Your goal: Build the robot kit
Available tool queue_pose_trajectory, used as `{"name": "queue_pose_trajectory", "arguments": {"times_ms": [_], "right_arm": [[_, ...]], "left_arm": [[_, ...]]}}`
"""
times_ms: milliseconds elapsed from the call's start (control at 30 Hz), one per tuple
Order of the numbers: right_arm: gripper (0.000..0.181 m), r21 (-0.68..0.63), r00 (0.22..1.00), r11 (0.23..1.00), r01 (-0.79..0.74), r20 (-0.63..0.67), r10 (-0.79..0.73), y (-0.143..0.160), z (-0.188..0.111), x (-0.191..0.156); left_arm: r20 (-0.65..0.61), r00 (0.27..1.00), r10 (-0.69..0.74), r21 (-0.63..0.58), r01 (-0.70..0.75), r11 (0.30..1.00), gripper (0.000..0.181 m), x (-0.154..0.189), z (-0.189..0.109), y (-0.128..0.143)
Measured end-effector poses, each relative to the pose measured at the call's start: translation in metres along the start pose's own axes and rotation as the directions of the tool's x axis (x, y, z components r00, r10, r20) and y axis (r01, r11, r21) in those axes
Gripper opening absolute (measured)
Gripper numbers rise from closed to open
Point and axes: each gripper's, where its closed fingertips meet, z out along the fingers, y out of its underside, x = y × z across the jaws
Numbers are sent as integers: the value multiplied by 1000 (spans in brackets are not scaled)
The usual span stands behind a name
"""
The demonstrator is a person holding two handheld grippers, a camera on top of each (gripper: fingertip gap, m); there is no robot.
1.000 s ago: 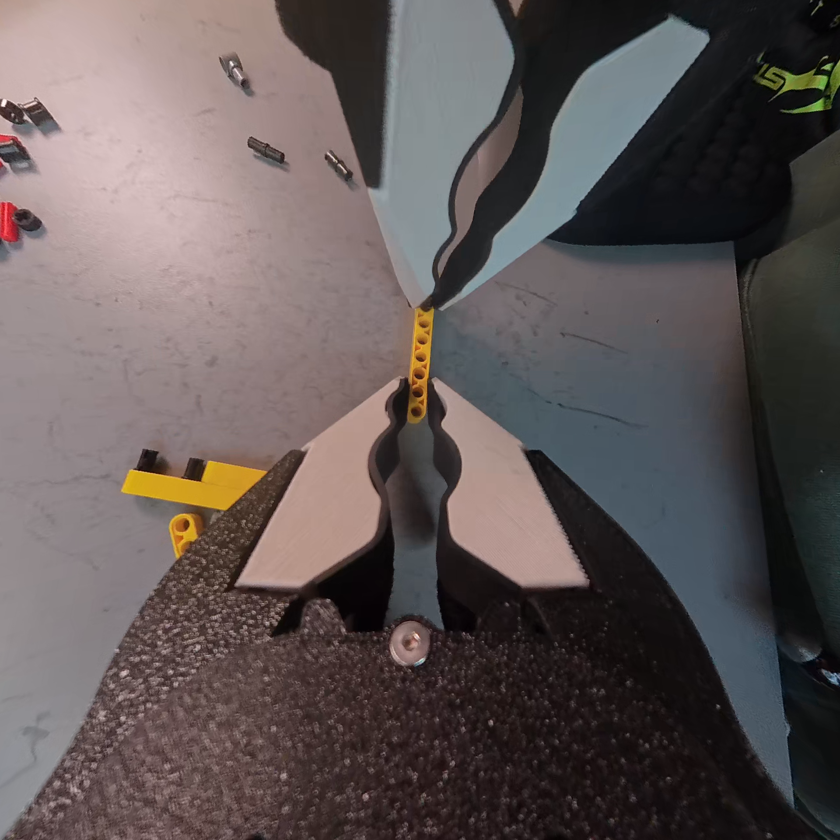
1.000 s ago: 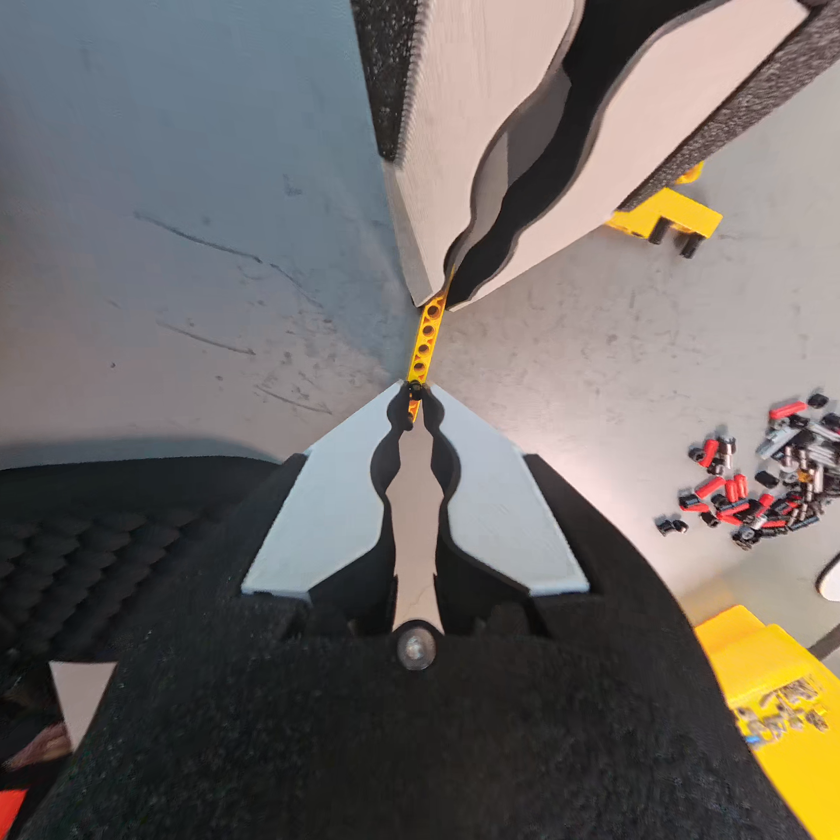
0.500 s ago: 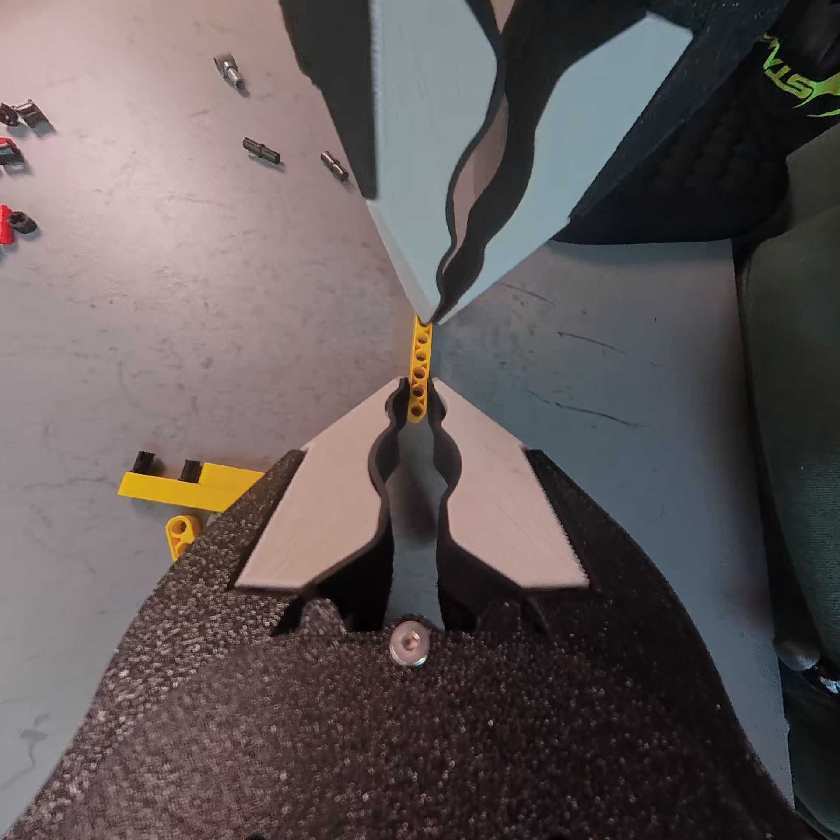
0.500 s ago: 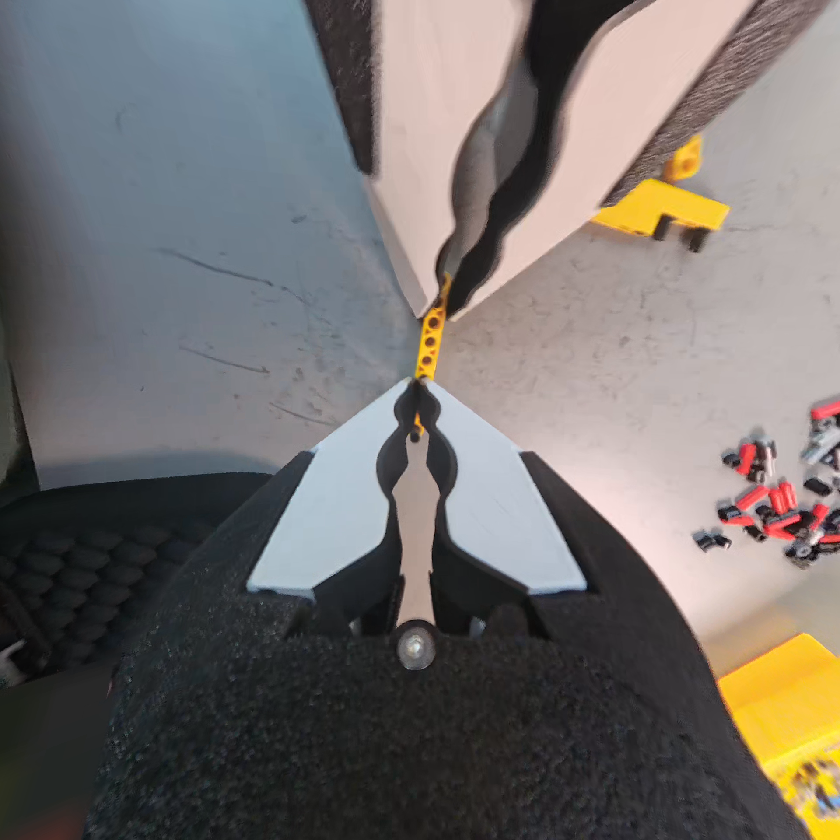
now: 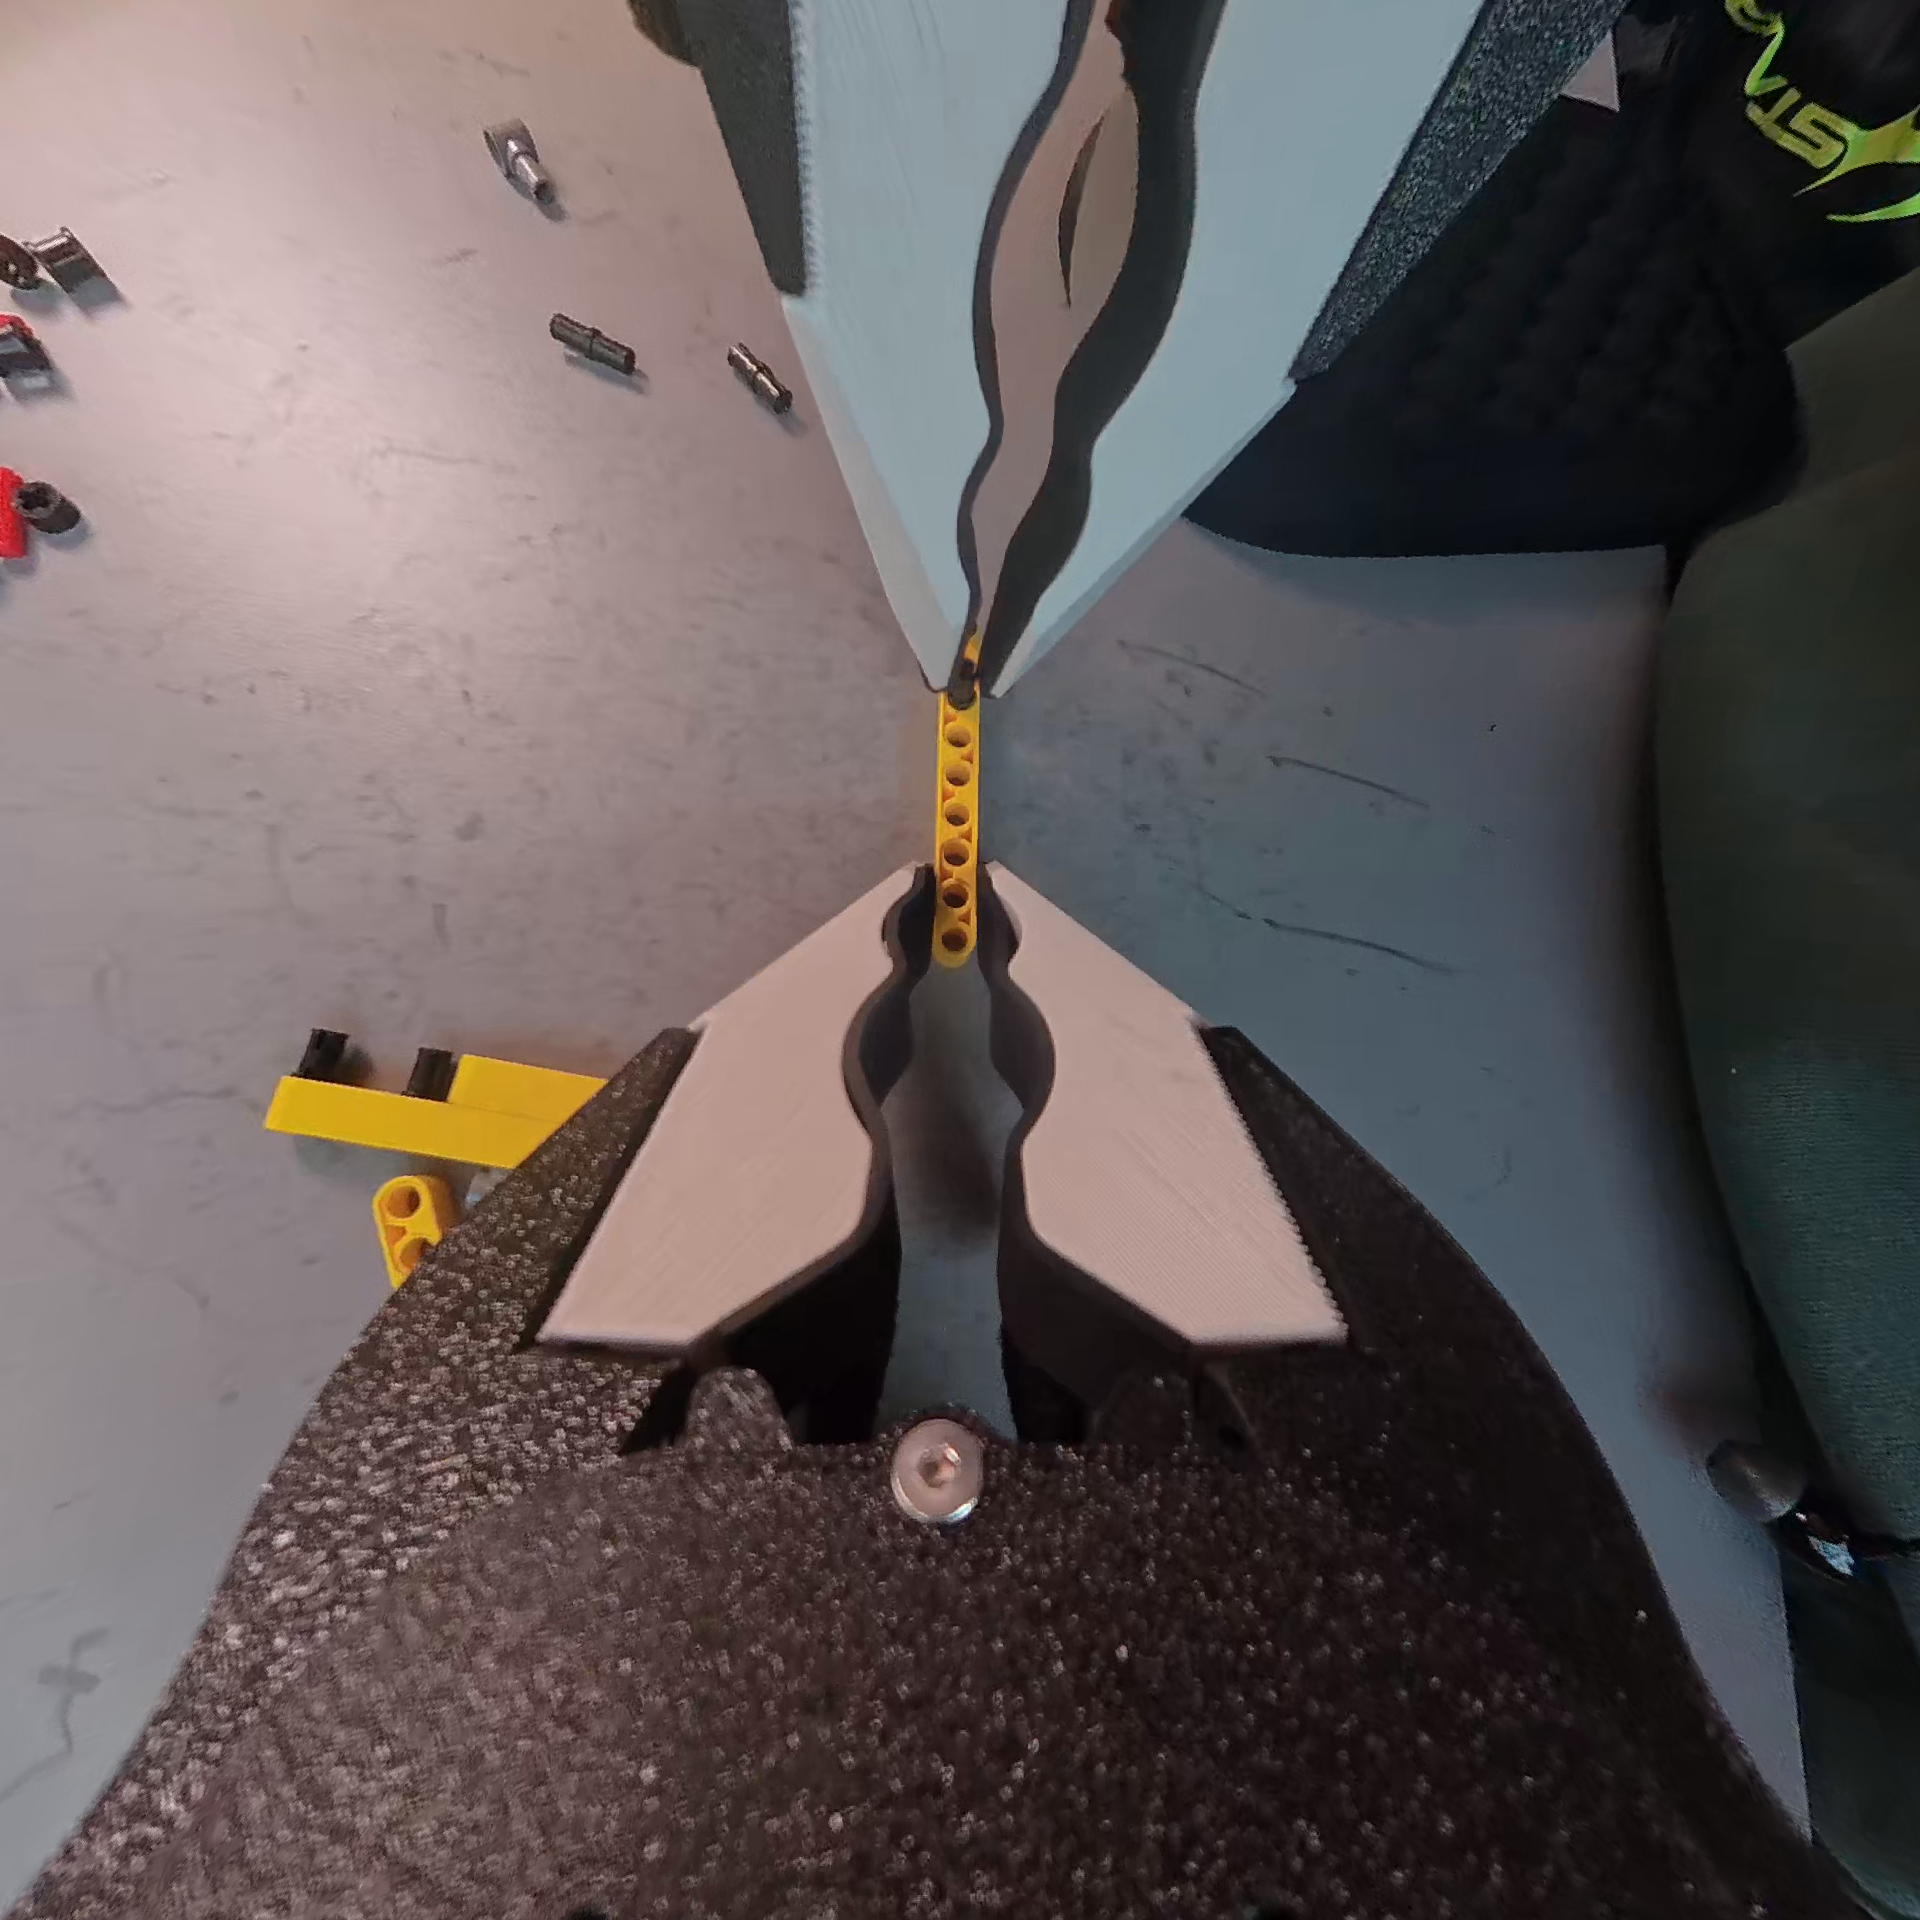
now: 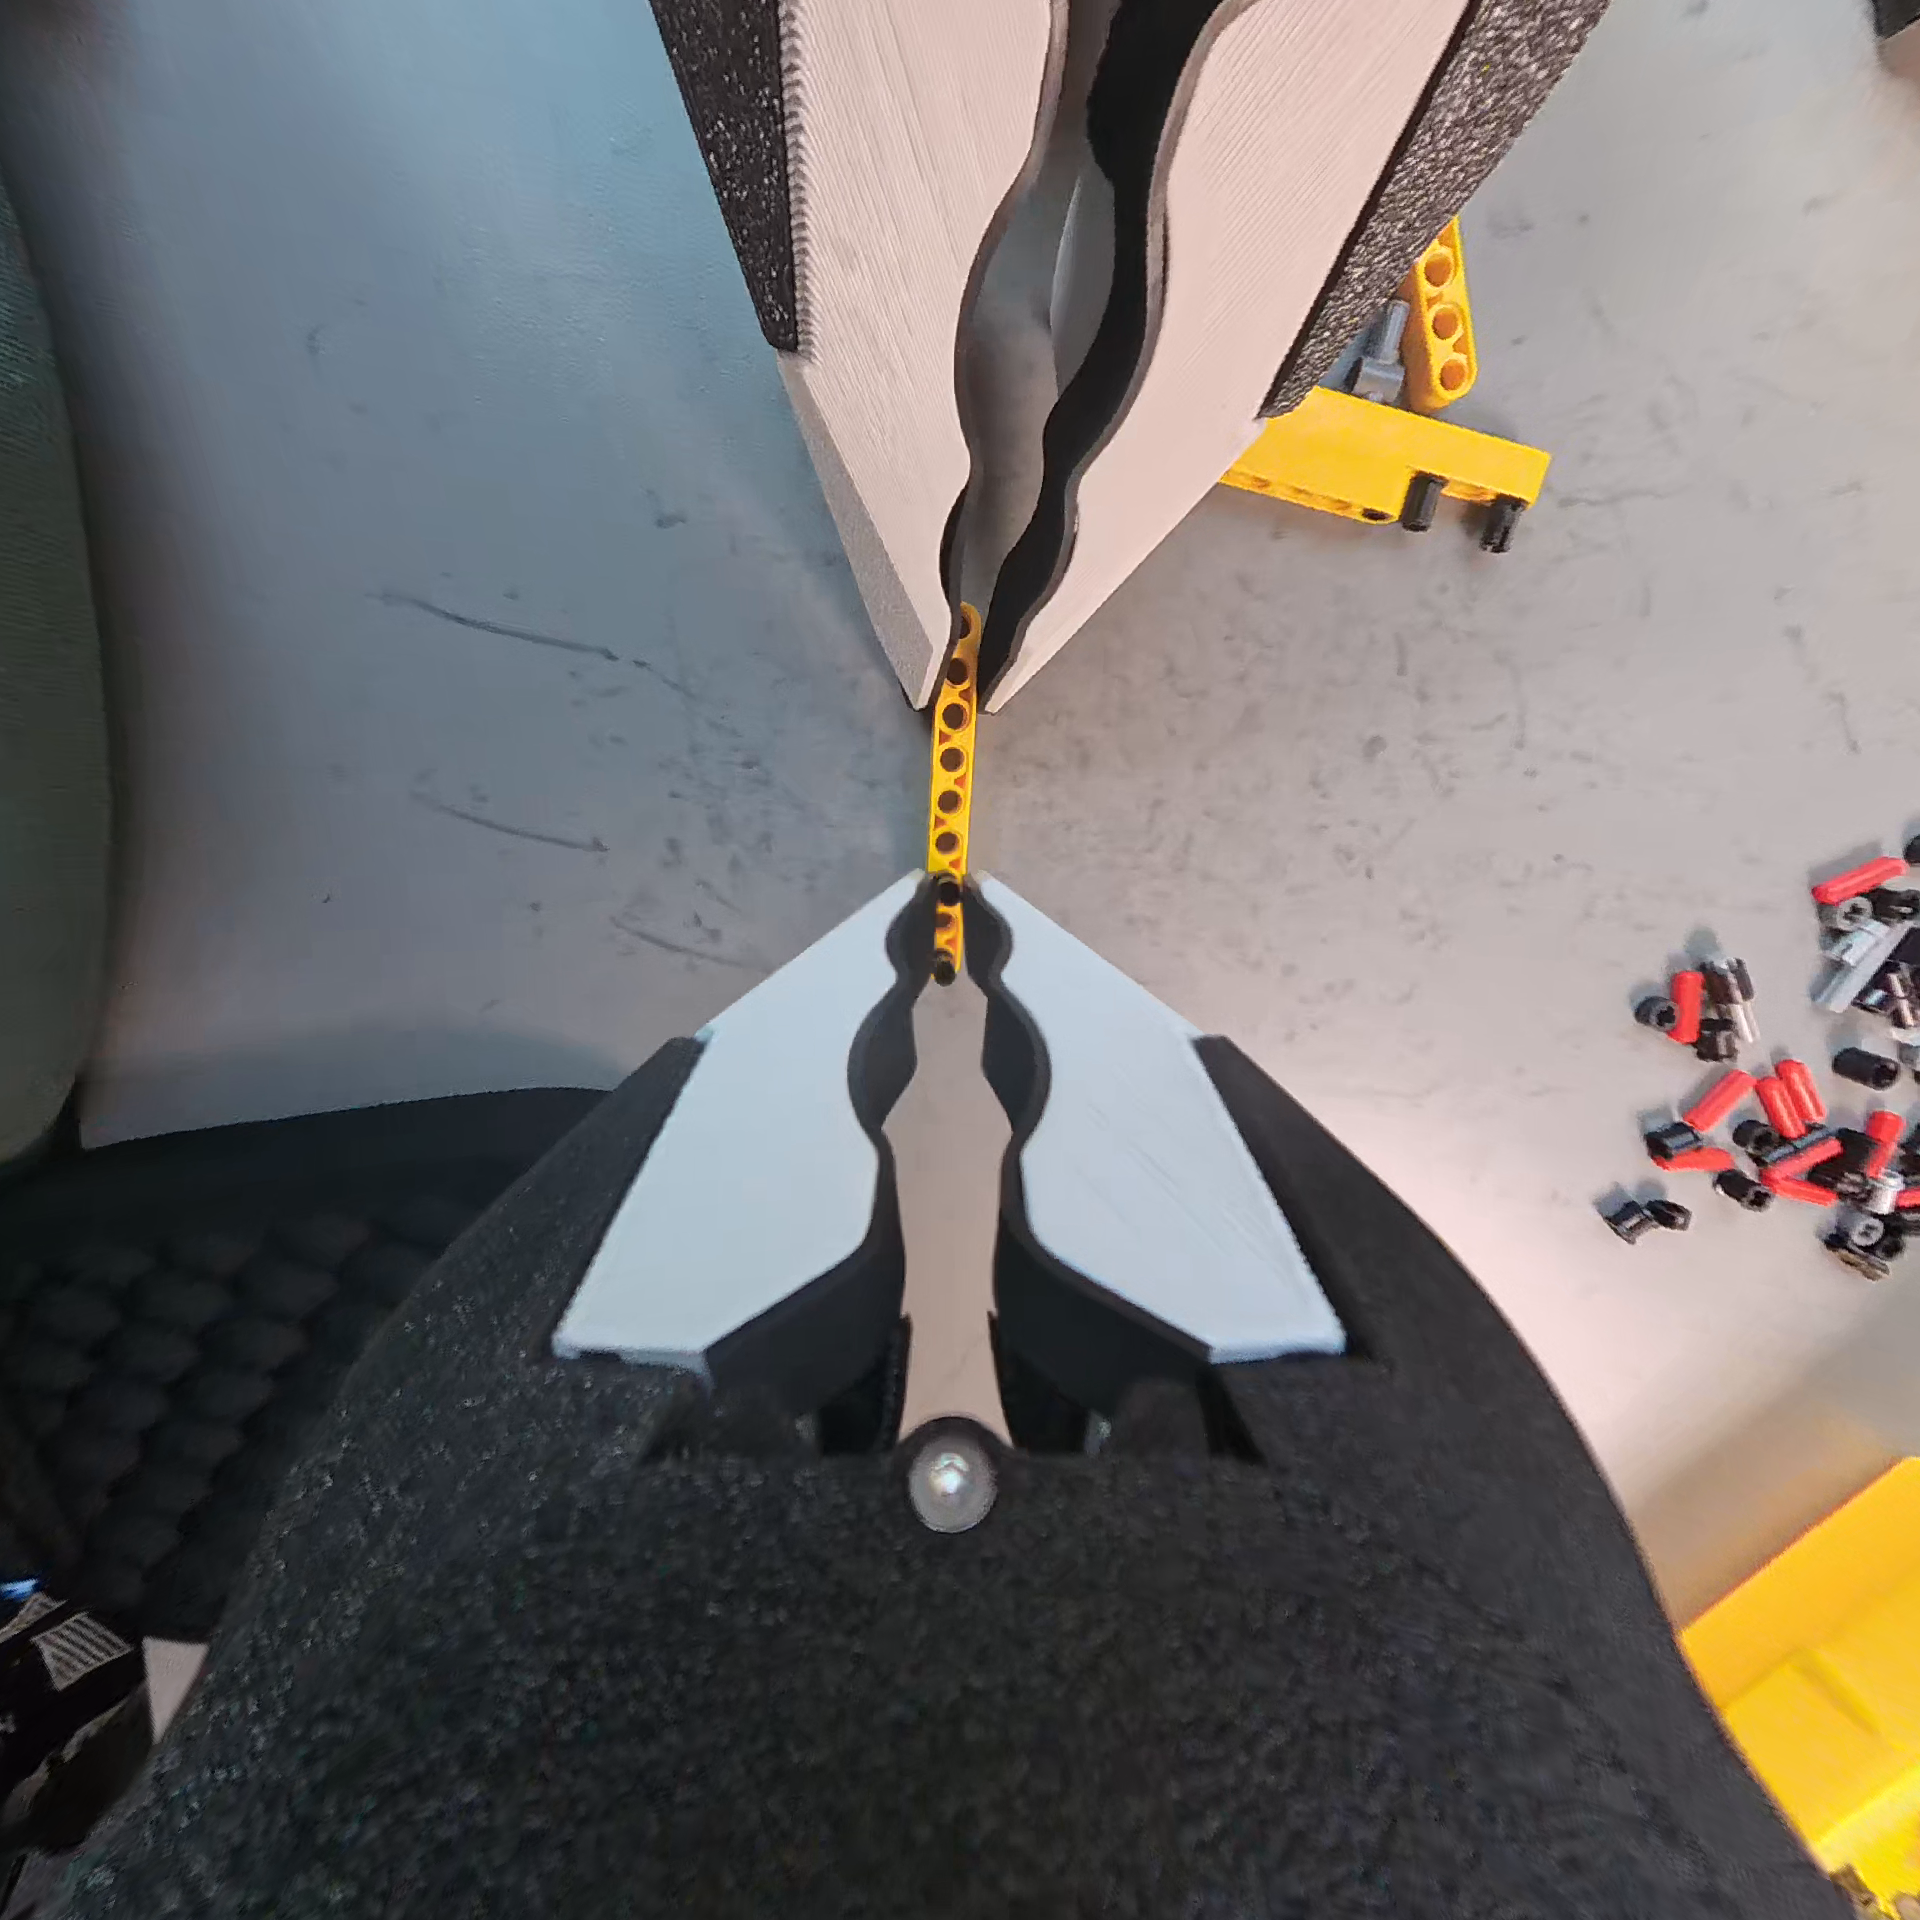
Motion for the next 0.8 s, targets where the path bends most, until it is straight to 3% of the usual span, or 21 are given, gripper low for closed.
{"name": "queue_pose_trajectory", "arguments": {"times_ms": [400, 500, 600, 733, 800], "right_arm": [[2, -63, 999, 997, 46, 10, -45, 0, 4, -3], [4, 37, 998, 999, 39, -54, -37, -4, 3, -1], [17, 195, 996, 981, -6, -91, 24, -9, -5, 4], [20, 429, 976, 897, -110, -126, 180, -10, -22, 18], [20, 521, 957, 841, -143, -144, 251, -5, -29, 27]], "left_arm": [[5, 1000, -3, 0, 3, 1000, 7, 0, 0, 0], [6, 1000, 0, -4, 0, 1000, 7, 0, -3, 3], [20, 1000, -3, -7, 3, 1000, 7, -1, -5, 4], [39, 999, -15, -7, 15, 1000, 7, -1, -6, 6], [23, 999, -31, 5, 31, 1000, 19, 1, -10, 6]]}}
